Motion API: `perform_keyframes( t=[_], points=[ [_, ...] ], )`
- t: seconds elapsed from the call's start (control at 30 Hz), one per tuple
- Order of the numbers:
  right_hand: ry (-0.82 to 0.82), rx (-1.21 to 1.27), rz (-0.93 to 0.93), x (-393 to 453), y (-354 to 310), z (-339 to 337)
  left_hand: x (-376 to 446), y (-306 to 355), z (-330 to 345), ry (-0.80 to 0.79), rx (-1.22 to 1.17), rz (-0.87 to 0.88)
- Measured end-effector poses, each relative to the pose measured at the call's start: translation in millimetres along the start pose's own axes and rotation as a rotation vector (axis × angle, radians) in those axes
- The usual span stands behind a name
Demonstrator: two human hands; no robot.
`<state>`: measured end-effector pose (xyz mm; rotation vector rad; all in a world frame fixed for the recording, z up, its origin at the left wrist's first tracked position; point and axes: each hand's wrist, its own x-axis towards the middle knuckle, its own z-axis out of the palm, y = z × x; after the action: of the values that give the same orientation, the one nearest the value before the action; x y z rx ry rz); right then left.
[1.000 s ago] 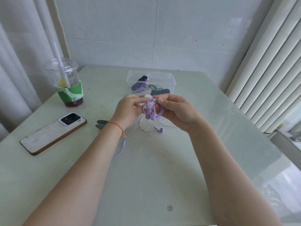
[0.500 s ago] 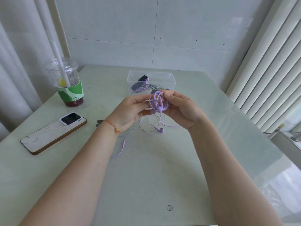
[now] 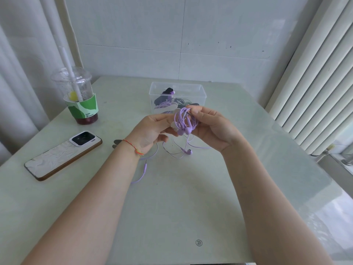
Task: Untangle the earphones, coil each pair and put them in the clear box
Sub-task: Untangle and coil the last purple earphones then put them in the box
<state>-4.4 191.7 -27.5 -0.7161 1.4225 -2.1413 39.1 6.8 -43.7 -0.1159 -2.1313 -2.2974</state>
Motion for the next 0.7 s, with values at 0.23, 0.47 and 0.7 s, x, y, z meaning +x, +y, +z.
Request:
perform_keyframes(
  t=[0.23,0.47,0.7],
  points=[
    [0.017,-0.058,0.035,1,-1,0,-1,4,2,0.132,0.141,-0.043],
    [0.024,-0.191,-0.066,-6,-16,9,3,5,3,0.239,0.306,0.059],
    [0.228,-0.551,-0.18,-5,-16,18,2,5,7,0.141,0.211,0.09]
  ],
)
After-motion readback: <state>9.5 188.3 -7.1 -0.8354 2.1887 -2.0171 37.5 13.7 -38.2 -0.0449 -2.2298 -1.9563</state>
